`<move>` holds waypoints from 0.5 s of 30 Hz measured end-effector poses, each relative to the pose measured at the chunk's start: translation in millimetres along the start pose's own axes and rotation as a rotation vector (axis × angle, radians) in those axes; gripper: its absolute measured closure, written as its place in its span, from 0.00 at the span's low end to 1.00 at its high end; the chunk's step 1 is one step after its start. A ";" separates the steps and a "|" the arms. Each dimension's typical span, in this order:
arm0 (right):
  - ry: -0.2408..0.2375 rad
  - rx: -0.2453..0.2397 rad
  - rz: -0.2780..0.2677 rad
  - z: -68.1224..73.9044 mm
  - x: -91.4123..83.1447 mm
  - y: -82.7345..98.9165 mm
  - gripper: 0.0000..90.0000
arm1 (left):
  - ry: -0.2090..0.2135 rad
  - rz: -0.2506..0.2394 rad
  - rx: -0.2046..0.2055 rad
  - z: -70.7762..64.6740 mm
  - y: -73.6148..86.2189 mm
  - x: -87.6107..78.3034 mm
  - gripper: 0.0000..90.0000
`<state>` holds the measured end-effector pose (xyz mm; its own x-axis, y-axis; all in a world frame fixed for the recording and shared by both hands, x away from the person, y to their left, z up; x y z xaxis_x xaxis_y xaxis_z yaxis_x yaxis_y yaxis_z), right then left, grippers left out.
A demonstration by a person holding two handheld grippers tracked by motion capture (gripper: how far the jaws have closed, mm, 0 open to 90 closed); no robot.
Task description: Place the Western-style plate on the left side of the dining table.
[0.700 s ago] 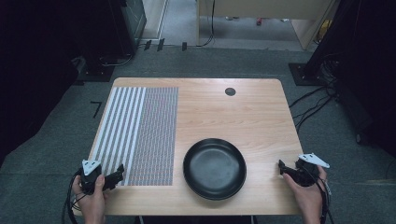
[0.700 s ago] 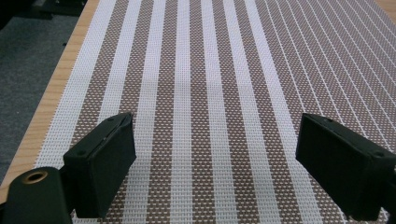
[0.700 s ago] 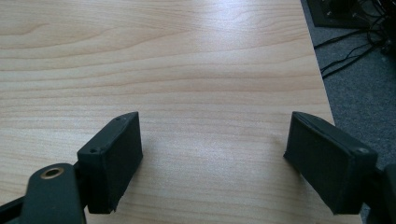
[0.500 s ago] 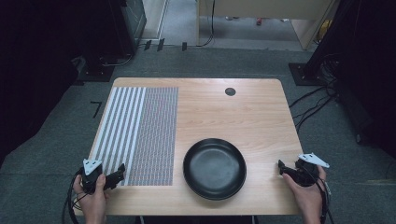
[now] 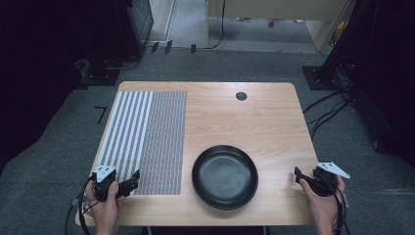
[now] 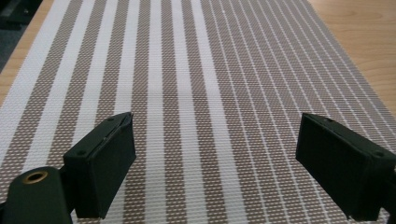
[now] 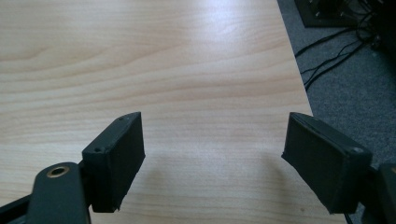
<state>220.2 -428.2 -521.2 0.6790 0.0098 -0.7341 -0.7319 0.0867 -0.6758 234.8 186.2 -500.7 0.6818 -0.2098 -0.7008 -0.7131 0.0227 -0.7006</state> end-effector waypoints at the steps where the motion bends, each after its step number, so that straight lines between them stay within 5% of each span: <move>1: 0.002 0.002 -0.007 1.7 -1.3 -0.5 0.23 | 0.004 -0.001 0.000 -1.9 -0.2 -0.1 0.13; 15: -0.009 -0.013 -0.031 24.7 -8.0 -2.9 0.26 | 0.035 -0.006 0.043 -23.1 -0.9 2.3 0.13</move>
Point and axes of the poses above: each handheld gripper's, and its own axes: x roughly forward along the jaws, y roughly out of its underside, z roughly to its left, the point moved 1 cm from there along x, roughly forward along the jaws, and after that the axes turned 7 degrees about z, right-handed, at the moved point
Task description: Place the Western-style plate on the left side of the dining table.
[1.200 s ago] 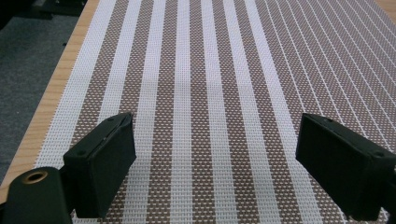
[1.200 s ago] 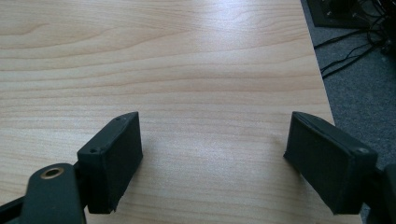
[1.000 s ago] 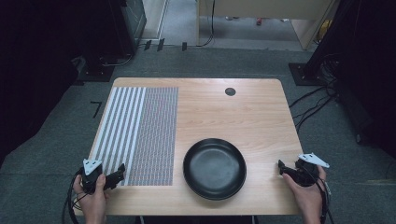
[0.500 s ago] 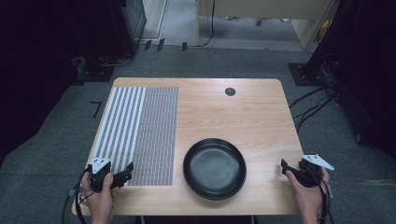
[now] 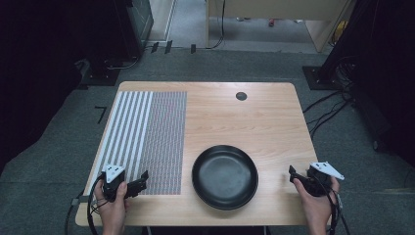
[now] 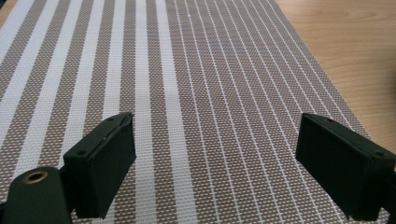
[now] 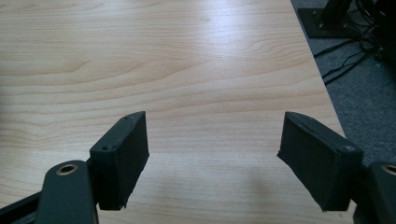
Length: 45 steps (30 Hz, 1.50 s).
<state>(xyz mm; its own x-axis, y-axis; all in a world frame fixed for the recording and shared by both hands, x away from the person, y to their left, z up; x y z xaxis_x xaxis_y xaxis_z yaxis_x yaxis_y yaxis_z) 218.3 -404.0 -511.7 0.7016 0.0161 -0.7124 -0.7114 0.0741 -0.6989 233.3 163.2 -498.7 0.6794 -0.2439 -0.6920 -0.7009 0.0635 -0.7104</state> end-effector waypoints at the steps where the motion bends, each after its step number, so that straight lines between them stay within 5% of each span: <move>1: -0.003 -0.001 -0.001 1.6 -0.3 -0.2 0.26 | 0.002 0.001 0.002 -1.0 -0.1 0.2 0.13; 15: -0.036 -0.023 -0.014 20.5 -2.4 -1.2 0.27 | 0.020 0.006 0.024 -14.6 1.0 4.0 0.13; 45: -0.125 -0.075 -0.039 66.5 -7.9 -4.7 0.27 | 0.141 -0.007 0.076 -75.7 -5.1 12.7 0.14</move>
Point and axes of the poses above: each handheld gripper's, and its own axes: x roughly forward along the jaws, y roughly out of its underside, z roughly to its left, the point moved 1 cm from there along x, roughly forward along the jaws, and after that the axes turned 7 degrees about z, right-handed, at the moved point
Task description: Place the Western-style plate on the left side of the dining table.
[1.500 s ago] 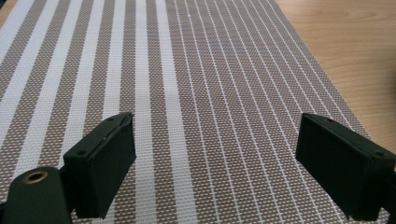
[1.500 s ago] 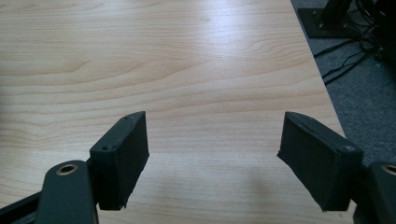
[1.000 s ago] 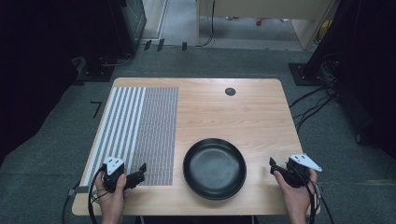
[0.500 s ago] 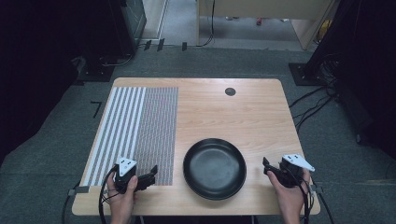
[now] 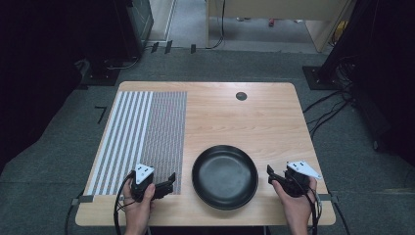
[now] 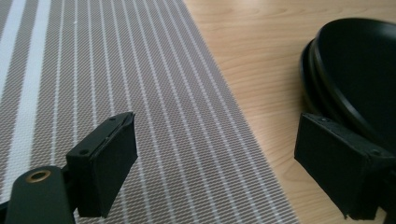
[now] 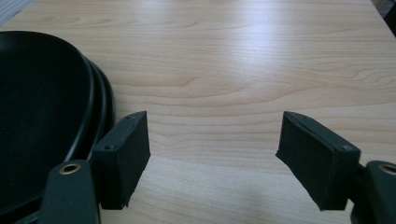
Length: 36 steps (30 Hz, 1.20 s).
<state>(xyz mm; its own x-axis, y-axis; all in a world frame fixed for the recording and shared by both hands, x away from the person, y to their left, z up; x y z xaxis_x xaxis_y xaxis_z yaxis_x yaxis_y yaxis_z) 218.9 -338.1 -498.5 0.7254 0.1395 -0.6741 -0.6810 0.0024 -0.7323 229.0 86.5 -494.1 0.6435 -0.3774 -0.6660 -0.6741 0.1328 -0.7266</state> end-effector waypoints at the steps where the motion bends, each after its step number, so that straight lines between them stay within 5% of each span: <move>1: -0.005 0.002 0.000 1.3 0.0 -0.1 0.27 | 0.004 -0.004 0.002 -2.2 -0.9 0.4 0.14; 22: -0.104 0.009 -0.036 23.4 -2.4 -1.2 0.35 | 0.094 -0.005 0.037 -34.6 -8.0 5.9 0.15; 32: -0.116 -0.016 -0.041 37.1 -1.2 0.3 0.52 | 0.126 0.000 0.050 -47.5 -8.1 7.7 0.16; 36: -0.159 -0.021 -0.026 42.4 -1.2 1.4 0.62 | 0.146 0.005 0.054 -51.3 -7.2 8.2 0.17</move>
Point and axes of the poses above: each handheld gripper's, and its own axes: x roughly forward along the jaws, y roughly out of its underside, z roughly to its left, the point moved 1 cm from there along x, roughly forward along the jaws, and after that the axes turned 7 degrees about z, right-handed, at the moved point
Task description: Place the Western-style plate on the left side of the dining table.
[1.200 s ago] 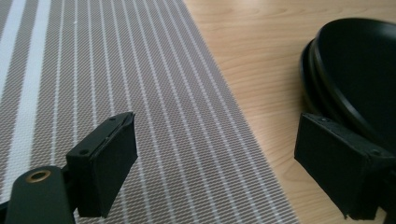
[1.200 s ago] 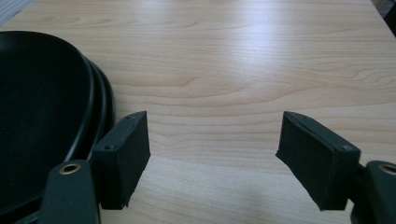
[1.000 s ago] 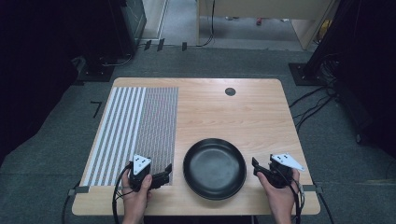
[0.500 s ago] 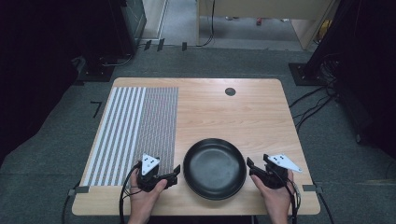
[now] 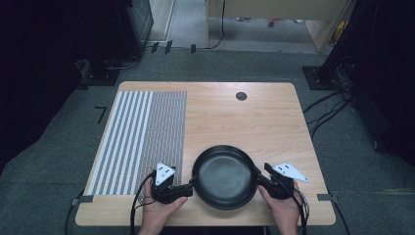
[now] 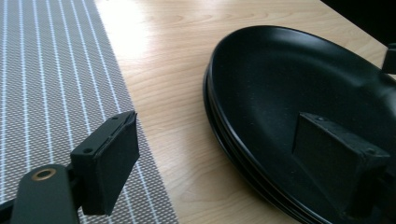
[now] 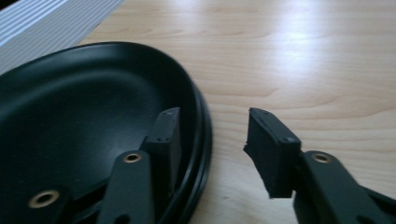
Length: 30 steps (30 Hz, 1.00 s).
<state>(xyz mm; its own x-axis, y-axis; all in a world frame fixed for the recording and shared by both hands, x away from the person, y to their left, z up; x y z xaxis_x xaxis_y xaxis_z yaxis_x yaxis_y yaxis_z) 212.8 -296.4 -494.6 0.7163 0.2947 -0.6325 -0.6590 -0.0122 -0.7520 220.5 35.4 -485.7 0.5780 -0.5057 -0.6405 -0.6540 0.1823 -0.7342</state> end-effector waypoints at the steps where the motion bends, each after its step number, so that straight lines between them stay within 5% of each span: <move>1: -0.010 0.007 0.006 0.9 0.5 0.3 0.63 | 0.008 -0.002 0.000 -1.1 0.2 0.0 0.19; 10: -0.057 0.059 0.007 6.3 4.1 6.1 0.76 | 0.075 -0.025 0.011 -9.1 3.5 -0.6 0.41; 18: -0.055 0.084 0.007 5.5 3.3 6.5 0.87 | 0.094 0.016 0.023 -15.6 9.1 6.1 0.55; 30: -0.060 0.138 -0.025 3.7 4.7 9.9 0.92 | 0.147 0.021 -0.002 -13.8 8.0 7.0 0.49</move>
<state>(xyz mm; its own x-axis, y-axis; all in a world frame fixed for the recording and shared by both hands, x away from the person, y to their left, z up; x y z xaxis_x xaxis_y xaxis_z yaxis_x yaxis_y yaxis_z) 208.9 -291.6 -504.4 0.7206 0.3497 -0.5987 -0.6694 0.1259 -0.7321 212.6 21.7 -493.0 0.4867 -0.6198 -0.6156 -0.6660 0.1927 -0.7206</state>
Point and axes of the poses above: each handheld gripper's, and its own axes: x roughly forward along the jaws, y roughly out of its underside, z roughly to its left, the point moved 1 cm from there along x, roughly forward along the jaws, and after that the axes turned 7 degrees about z, right-handed, at the moved point
